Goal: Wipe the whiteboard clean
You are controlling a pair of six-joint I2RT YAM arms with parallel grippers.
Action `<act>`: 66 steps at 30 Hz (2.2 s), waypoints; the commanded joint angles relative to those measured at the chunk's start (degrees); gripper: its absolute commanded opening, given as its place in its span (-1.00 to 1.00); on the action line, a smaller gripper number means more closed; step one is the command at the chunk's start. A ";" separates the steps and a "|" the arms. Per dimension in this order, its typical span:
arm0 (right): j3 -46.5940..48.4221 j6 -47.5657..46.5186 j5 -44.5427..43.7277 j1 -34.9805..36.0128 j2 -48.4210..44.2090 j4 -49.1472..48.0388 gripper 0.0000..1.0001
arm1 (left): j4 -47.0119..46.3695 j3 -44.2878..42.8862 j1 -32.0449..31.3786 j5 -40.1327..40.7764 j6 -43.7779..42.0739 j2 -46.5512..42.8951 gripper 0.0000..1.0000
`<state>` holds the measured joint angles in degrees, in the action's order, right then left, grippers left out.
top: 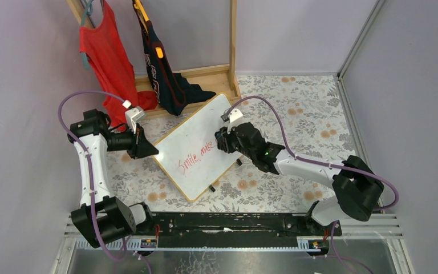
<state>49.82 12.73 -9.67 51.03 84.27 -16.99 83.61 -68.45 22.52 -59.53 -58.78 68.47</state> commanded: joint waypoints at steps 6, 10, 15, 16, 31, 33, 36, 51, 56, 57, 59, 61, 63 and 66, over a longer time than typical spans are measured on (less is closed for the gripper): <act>-2.61 3.90 8.97 2.00 -2.72 -7.53 -0.98 | -0.47 -0.27 -1.46 3.27 -2.52 -0.44 -1.00; -1.28 3.67 1.47 1.71 -0.61 -3.47 -0.99 | -0.47 -0.36 -1.52 3.19 -2.44 -0.23 -1.00; -1.67 2.27 -0.64 -0.88 1.36 -3.13 -1.00 | -0.43 -0.14 -1.75 3.38 -2.21 -0.76 -1.00; -1.88 2.07 -0.66 -1.71 1.42 -3.13 -1.00 | -0.47 -0.08 -1.71 3.41 -2.13 -0.86 -1.00; -0.57 -0.13 2.35 -5.85 0.63 -2.44 -0.99 | -0.47 0.76 -2.90 3.52 -1.60 -1.52 -1.00; 0.14 1.01 4.52 -5.58 0.50 -2.79 -0.99 | -0.47 0.80 -2.97 3.54 -1.63 -1.64 -1.00; 1.97 1.54 5.00 -3.55 0.95 -2.78 -0.99 | -0.46 1.11 -3.11 3.54 -1.64 -1.68 -1.00; 6.70 1.42 0.03 4.12 6.21 -1.99 -0.99 | -0.46 1.61 -3.28 3.67 -1.74 -2.32 -1.00; 4.48 0.36 -2.13 1.43 5.38 -0.76 -0.99 | -0.47 1.75 -3.66 3.94 -1.70 -2.32 -1.00; 3.65 0.48 -2.19 0.53 4.97 -0.88 -0.99 | -0.47 1.71 -3.70 3.98 -1.69 -2.31 -1.00; 1.85 0.57 -2.22 -1.08 3.88 -0.93 -0.99 | -0.47 1.88 -3.67 4.07 -1.70 -2.43 -1.00; 0.56 0.32 -3.01 -2.43 3.03 -0.79 -0.99 | -0.47 1.75 -3.78 4.15 -1.69 -2.46 -1.00; -0.44 -0.13 -3.63 -3.37 2.24 -0.68 -0.99 | -0.46 1.81 -3.77 4.16 -1.74 -2.35 -1.00; -0.95 -0.88 -4.86 -3.82 1.87 -0.23 -0.99 | -0.45 1.76 -3.89 4.16 -1.69 -2.29 -1.00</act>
<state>50.24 13.76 -9.58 49.10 86.83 -18.98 82.28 -68.12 20.23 -58.30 -57.39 66.87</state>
